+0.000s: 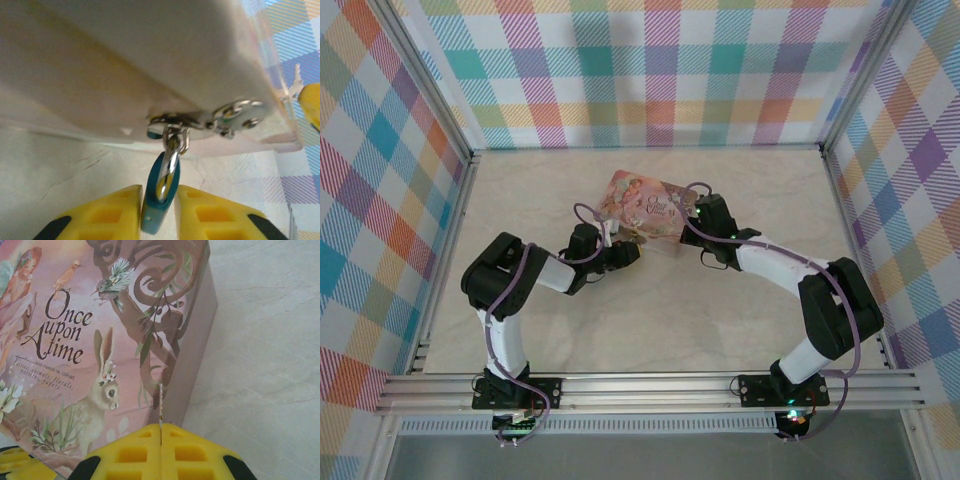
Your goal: Unlock the padlock with the key
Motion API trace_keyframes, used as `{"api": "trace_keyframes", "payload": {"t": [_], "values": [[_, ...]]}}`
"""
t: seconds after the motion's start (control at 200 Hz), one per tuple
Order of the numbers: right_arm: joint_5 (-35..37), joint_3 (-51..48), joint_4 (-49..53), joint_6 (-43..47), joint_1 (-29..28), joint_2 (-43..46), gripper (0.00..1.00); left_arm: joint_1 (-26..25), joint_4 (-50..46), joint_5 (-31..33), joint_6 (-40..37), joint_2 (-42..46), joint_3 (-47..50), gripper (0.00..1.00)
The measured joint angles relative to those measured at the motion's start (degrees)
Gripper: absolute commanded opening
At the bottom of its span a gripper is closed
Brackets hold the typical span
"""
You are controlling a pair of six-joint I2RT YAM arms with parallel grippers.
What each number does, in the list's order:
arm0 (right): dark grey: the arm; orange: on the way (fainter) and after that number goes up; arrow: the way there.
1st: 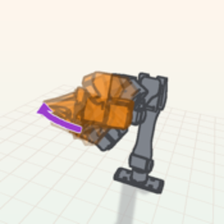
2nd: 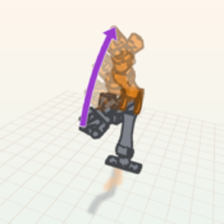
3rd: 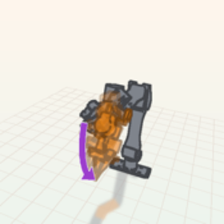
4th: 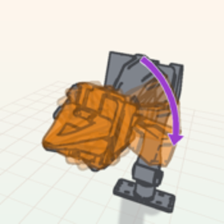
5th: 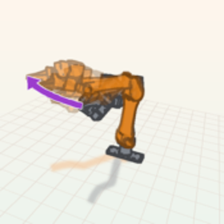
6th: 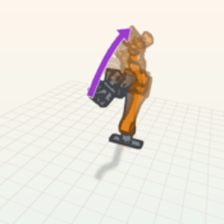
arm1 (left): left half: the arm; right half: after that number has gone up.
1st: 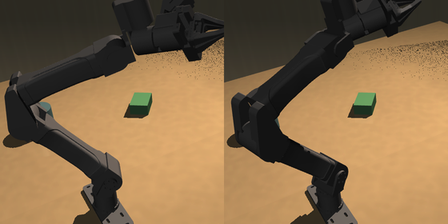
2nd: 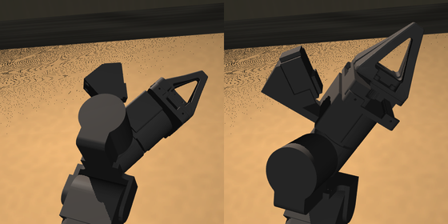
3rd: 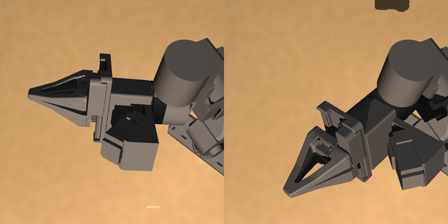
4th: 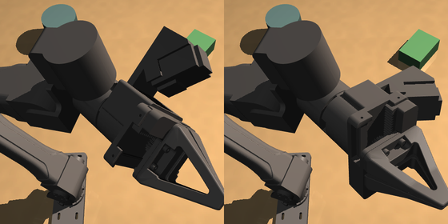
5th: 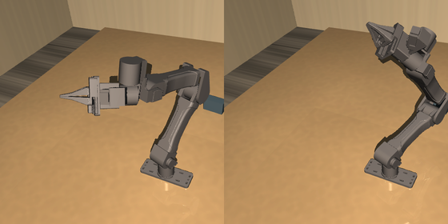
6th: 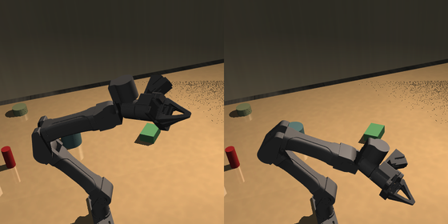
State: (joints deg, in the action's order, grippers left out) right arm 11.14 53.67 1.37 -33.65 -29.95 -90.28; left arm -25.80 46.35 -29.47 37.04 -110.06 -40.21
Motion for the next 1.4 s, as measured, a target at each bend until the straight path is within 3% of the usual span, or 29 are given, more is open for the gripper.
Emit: {"api": "trace_keyframes", "payload": {"t": [0.205,0.38,0.68,1.075,1.4], "values": [[0.2,0.1,0.0,0.0,0.2,0.0,0.00,0.4,-0.5,-0.2,-0.9,0.5,0.0,0.15],[0.2,0.1,0.0,0.0,0.3,0.0,0.00,1.4,-0.9,0.6,-0.7,0.7,0.4,0.29],[0.1,0.1,0.0,0.0,0.3,0.0,0.00,2.0,2.6,1.5,0.7,0.7,0.4,0.32],[0.1,-0.7,-0.3,0.0,0.3,0.0,0.00,2.0,7.9,0.3,3.5,-1.9,-0.5,0.17],[0.2,-0.5,0.0,-0.1,0.8,-0.4,0.00,2.1,5.4,-1.2,2.9,-1.9,-2.0,0.14]]}}
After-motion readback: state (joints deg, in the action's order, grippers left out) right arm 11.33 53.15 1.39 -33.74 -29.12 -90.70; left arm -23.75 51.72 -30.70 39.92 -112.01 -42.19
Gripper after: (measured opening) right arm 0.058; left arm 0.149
